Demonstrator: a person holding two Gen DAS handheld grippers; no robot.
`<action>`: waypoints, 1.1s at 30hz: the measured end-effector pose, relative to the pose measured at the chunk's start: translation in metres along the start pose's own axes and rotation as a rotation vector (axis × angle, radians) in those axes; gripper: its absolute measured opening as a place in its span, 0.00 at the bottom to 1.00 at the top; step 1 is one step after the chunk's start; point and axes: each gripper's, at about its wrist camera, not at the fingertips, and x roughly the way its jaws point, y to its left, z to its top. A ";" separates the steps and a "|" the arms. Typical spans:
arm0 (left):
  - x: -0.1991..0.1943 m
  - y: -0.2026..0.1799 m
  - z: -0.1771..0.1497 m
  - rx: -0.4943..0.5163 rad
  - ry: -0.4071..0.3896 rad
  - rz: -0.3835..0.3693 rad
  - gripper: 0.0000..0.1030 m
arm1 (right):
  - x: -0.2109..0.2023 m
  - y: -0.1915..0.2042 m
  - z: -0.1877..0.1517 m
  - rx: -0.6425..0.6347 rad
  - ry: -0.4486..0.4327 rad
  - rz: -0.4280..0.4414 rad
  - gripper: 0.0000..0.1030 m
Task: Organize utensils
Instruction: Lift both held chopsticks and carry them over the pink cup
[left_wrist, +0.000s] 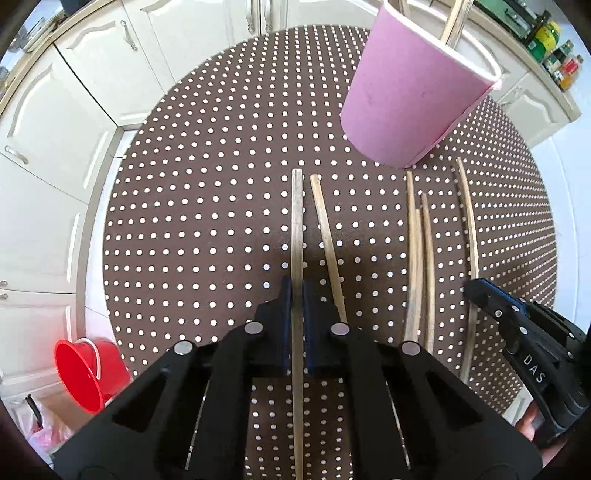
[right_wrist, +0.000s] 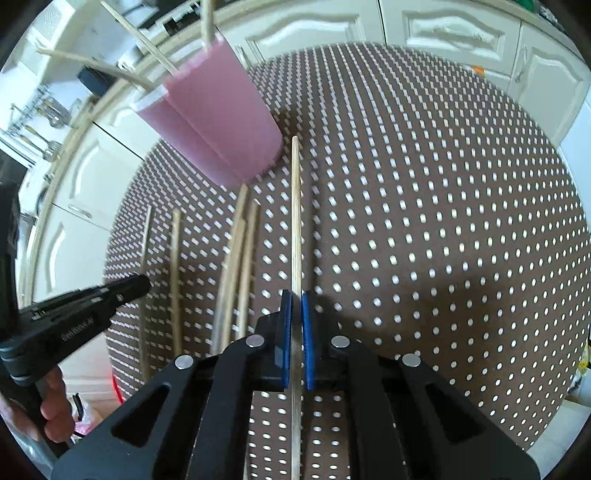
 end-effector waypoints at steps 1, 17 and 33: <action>-0.006 0.001 -0.007 0.001 -0.009 0.000 0.06 | -0.005 0.002 0.001 -0.005 -0.018 0.007 0.05; -0.150 0.006 -0.003 -0.011 -0.305 -0.013 0.06 | -0.087 0.019 0.029 -0.019 -0.267 0.122 0.05; -0.176 -0.007 -0.002 -0.001 -0.405 -0.015 0.06 | -0.147 0.013 0.066 0.014 -0.485 0.152 0.05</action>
